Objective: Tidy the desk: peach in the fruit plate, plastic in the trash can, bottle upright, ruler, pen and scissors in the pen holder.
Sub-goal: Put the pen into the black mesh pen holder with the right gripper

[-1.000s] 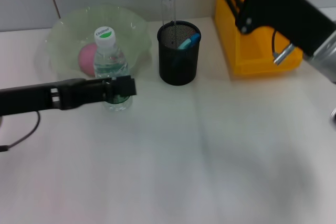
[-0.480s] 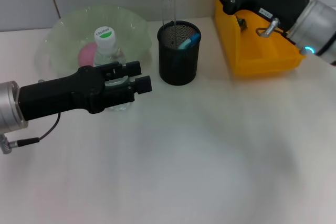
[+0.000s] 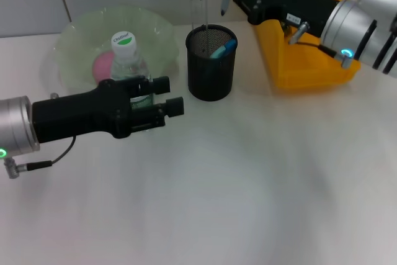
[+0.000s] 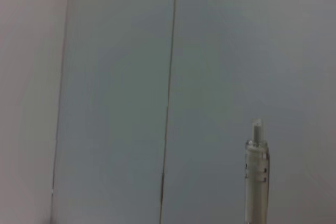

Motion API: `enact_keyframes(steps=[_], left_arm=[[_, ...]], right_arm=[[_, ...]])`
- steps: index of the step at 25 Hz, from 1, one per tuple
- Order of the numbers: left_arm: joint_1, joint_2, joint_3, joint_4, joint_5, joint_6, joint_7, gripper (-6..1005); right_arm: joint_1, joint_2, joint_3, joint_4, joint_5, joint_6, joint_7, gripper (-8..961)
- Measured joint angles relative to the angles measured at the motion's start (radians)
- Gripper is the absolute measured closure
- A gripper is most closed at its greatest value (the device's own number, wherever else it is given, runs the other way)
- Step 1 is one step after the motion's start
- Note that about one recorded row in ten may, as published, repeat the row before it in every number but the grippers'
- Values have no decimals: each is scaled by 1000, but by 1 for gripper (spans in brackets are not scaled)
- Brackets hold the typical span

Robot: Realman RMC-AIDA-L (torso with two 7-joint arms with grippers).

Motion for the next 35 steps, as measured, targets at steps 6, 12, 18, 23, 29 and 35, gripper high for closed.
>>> enact_keyframes(steps=[6,12,18,23,29,35], left_arm=[[-6,-4,47,-4,-4,-55,2,308],[-8,-5,48,-4,-7,-62,-4,301],[-10,-5,48,-17,-9,-62,-6,294],[-3,-5,48,-18,-9,-62,-7,289],[0,-5,49,-25,-9,-57,-7,282],[3,-4,48,-32,-11,-54,-14,275]], right_arm=[[13,-1,-86,-11,0,110,89,733],[25,-1,-150,-15,0,183,126,723],[44,0,-201,-2,0,239,128,714],[54,2,-239,12,8,284,128,706],[54,4,-239,21,9,285,128,696],[52,5,-232,25,12,286,126,686]])
